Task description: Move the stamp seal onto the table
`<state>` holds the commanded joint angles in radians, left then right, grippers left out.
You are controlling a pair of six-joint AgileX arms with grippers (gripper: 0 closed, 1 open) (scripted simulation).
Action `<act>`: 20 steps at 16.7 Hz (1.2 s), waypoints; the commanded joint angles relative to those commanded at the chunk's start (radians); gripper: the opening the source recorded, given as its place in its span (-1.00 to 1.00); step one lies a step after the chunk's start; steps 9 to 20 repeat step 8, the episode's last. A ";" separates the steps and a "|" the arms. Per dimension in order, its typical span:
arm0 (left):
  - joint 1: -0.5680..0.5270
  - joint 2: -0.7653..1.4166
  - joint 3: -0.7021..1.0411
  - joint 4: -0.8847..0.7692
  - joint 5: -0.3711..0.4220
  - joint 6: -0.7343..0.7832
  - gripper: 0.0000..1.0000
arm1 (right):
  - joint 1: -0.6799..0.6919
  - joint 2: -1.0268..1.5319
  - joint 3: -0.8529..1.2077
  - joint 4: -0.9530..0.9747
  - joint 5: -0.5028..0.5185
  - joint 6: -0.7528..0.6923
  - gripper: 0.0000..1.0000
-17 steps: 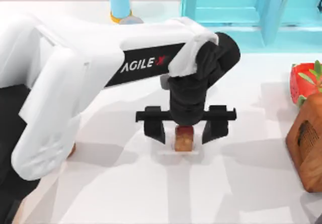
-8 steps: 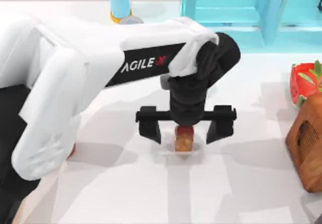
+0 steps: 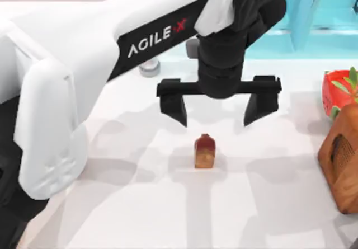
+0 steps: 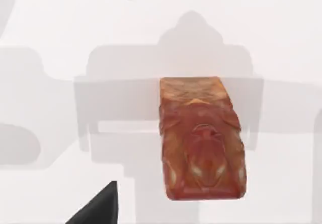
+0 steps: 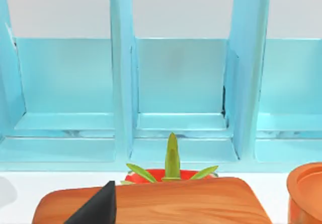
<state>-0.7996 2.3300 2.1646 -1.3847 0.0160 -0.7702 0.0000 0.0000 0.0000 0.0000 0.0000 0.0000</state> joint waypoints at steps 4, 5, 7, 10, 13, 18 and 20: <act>0.001 0.011 0.212 -0.216 -0.013 -0.001 1.00 | 0.000 0.000 0.000 0.000 0.000 0.000 1.00; 0.002 0.010 0.243 -0.249 -0.014 0.001 1.00 | 0.000 0.000 0.000 0.000 0.000 0.000 1.00; 0.003 0.007 0.274 -0.285 -0.012 0.004 1.00 | 0.000 0.000 0.000 0.000 0.000 0.000 1.00; 0.003 0.006 0.275 -0.287 -0.012 0.005 1.00 | 0.000 0.000 0.000 0.000 0.000 0.000 1.00; 0.003 0.006 0.275 -0.287 -0.012 0.005 1.00 | 0.000 0.000 0.000 0.000 0.000 0.000 1.00; 0.003 0.006 0.275 -0.287 -0.012 0.005 1.00 | 0.000 0.000 0.000 0.000 0.000 0.000 1.00; 0.003 0.006 0.275 -0.287 -0.012 0.005 1.00 | 0.000 0.000 0.000 0.000 0.000 0.000 1.00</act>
